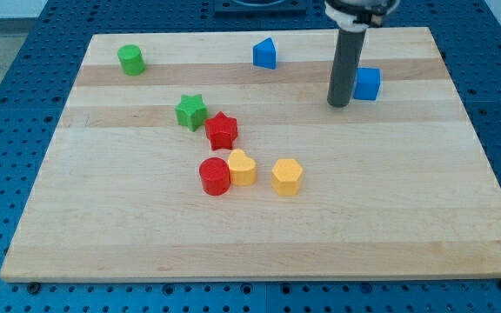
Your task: Push blue cube slightly towards right upwards
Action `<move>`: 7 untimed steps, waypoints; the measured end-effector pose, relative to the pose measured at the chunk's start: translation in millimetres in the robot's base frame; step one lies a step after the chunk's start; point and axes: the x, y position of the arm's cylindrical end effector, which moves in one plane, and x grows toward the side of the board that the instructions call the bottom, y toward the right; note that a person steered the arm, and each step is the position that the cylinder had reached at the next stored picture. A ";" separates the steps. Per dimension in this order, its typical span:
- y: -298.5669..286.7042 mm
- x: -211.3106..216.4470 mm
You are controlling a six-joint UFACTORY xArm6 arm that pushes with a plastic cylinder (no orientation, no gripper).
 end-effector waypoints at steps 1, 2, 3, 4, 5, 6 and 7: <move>24.9 10.5; 43.8 -12.8; 53.6 -44.9; 58.1 -61.4; 57.9 -58.9; 46.0 -36.4; 35.3 -32.4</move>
